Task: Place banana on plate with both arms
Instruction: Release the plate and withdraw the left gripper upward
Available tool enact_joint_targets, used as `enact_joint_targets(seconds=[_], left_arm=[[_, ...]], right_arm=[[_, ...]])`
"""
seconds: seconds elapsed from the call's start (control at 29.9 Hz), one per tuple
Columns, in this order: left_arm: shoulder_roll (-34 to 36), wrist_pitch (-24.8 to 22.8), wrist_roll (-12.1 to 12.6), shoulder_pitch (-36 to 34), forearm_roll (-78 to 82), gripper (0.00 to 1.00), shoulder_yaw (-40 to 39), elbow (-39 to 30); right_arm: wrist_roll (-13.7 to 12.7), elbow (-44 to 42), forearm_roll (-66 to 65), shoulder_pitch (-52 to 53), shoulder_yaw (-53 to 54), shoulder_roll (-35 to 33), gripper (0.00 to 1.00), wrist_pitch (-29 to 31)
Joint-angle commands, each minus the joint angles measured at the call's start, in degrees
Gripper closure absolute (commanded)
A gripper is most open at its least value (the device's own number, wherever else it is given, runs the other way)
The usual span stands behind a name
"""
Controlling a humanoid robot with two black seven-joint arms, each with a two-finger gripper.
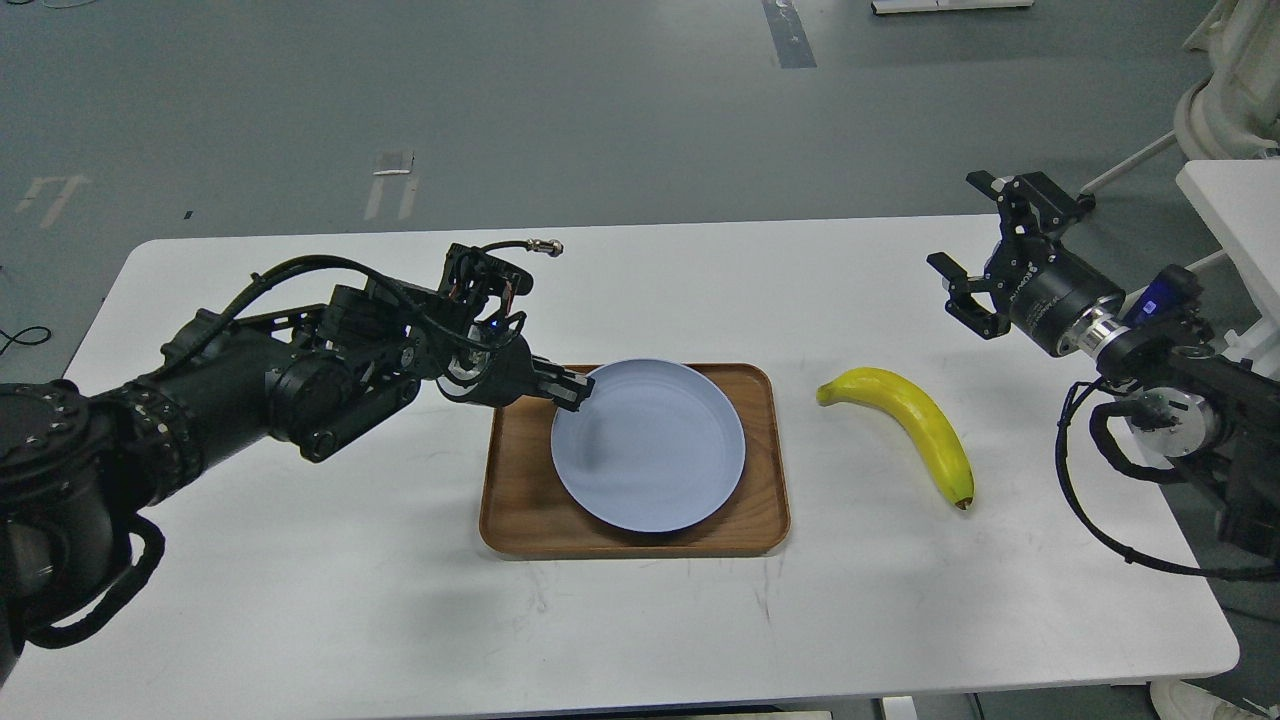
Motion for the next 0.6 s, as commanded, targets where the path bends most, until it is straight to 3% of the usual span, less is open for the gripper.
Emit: enact_joint_targets(seconds=[0.0, 0.03, 0.1, 0.17, 0.23, 0.37, 0.57], left_arm=[[-0.09, 0.05, -0.01, 0.02, -0.69, 1.0, 0.02, 0.0], [-0.17, 0.05, 0.08, 0.02, -0.86, 0.79, 0.02, 0.0], [-0.18, 0.05, 0.08, 0.02, -1.21, 0.62, 0.02, 0.0], [-0.79, 0.05, -0.01, -0.16, -2.35, 0.28, 0.02, -0.08], [-0.88, 0.05, -0.01, -0.42, -3.84, 0.03, 0.02, -0.08], [-0.18, 0.4, -0.19, -0.69, -8.76, 0.02, -0.33, -0.08], [4.04, 0.75, -1.59, -1.04, -34.84, 0.02, -2.27, -0.96]], right_arm=[[0.01, -0.01, 0.0, 0.0, 0.0, 0.02, 0.01, 0.0], [0.01, -0.01, 0.0, -0.09, 0.0, 0.02, 0.01, 0.0], [0.01, -0.01, 0.0, 0.0, 0.0, 0.02, 0.01, 0.0], [0.01, -0.01, 0.0, 0.0, 0.0, 0.02, 0.01, 0.0], [0.01, -0.01, 0.0, 0.0, 0.0, 0.02, 0.01, 0.0], [0.01, 0.08, 0.0, 0.0, 0.0, 0.02, 0.01, 0.0], [0.01, 0.08, 0.0, 0.0, 0.0, 0.02, 0.01, 0.0]])
